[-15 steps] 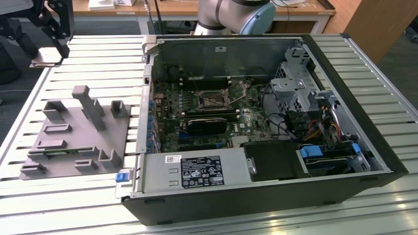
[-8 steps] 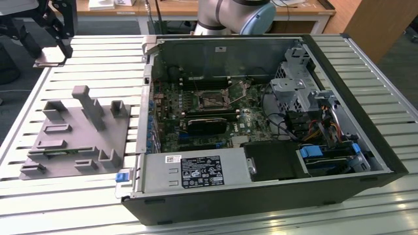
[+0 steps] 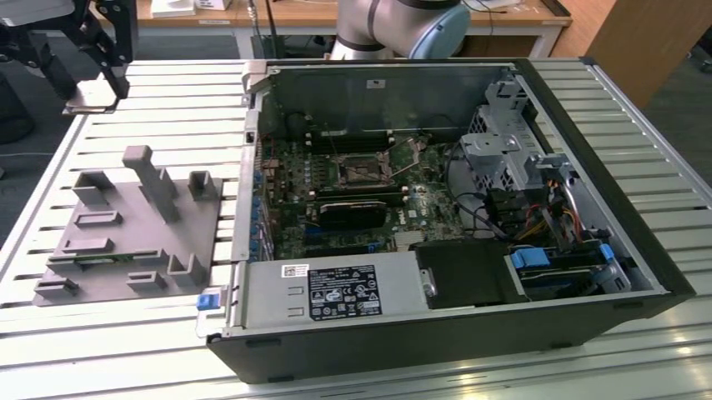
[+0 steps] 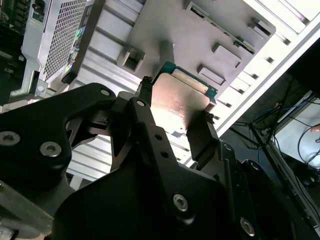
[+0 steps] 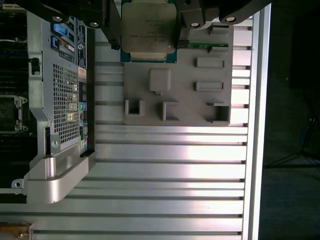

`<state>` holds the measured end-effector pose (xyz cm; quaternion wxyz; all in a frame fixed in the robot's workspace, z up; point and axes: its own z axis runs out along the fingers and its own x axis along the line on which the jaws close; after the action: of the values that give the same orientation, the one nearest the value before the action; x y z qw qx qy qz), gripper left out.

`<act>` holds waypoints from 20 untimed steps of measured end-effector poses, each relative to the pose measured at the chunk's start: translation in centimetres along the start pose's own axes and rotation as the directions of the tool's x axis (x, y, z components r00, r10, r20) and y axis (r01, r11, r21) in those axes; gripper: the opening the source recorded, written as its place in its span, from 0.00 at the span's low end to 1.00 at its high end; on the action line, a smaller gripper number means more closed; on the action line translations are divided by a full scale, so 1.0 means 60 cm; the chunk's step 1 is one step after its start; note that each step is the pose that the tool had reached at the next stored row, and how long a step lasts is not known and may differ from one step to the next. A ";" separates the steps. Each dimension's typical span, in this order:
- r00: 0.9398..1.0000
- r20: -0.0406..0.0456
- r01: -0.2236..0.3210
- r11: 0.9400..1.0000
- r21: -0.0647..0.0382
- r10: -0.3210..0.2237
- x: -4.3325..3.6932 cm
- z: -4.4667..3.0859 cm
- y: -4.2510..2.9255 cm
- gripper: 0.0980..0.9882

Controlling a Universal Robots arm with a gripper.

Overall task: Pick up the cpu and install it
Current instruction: 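Pick up the cpu and move it towards the insertion slot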

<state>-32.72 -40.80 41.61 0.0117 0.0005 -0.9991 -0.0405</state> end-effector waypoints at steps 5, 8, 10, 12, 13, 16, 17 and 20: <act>1.000 0.000 0.000 1.000 0.000 0.000 -0.005 0.000 0.000 0.49; 1.000 0.000 0.000 1.000 0.000 0.000 -0.008 0.000 0.000 0.49; 1.000 0.000 0.000 1.000 0.000 0.000 -0.010 0.000 0.000 0.49; 1.000 0.000 0.000 1.000 0.000 0.000 -0.013 0.000 0.000 0.49; 1.000 0.000 0.000 1.000 0.000 0.000 -0.015 0.000 0.000 0.49; 1.000 0.000 0.000 1.000 0.000 0.000 -0.020 0.000 0.000 0.49; 1.000 0.000 0.000 1.000 0.000 0.000 -0.021 -0.001 0.000 0.49; 1.000 -0.001 0.000 1.000 0.000 0.000 -0.026 -0.001 0.000 0.49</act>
<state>-31.16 -40.79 41.60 0.0120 0.0005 -0.9991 -0.0405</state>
